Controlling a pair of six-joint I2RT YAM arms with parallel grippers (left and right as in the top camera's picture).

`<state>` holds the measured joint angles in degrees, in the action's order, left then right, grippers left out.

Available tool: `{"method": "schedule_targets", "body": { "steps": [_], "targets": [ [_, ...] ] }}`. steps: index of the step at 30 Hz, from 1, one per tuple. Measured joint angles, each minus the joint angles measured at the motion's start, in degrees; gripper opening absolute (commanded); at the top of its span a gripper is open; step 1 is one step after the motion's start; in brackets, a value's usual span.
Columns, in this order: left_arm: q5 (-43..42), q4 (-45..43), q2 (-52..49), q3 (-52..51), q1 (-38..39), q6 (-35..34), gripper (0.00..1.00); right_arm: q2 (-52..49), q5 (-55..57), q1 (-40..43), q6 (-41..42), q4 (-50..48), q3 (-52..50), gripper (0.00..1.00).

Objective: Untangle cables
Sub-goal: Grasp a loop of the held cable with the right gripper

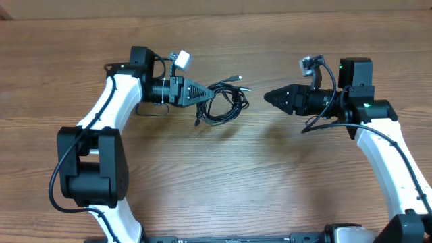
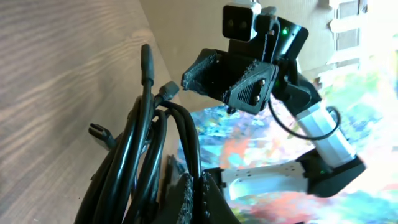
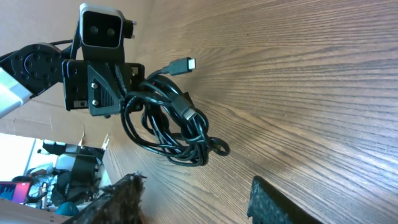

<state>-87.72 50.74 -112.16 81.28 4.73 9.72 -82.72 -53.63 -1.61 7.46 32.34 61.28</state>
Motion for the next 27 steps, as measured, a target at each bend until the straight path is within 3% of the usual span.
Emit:
{"method": "schedule_targets", "body": {
  "steps": [11,18,27],
  "targets": [
    [-0.2,-0.2,0.0,0.0,0.0,-6.3,0.04,-1.0,0.0,-0.5,0.0,1.2,0.0,0.61],
    [-0.2,-3.2,0.0,0.0,0.0,-12.6,0.04,-3.7,0.1,-7.4,0.0,-2.3,-0.7,0.61],
    [-0.2,-3.7,0.0,0.0,0.0,-16.2,0.04,-3.8,12.7,-11.2,1.2,-7.5,-0.8,0.57]
  ]
}}
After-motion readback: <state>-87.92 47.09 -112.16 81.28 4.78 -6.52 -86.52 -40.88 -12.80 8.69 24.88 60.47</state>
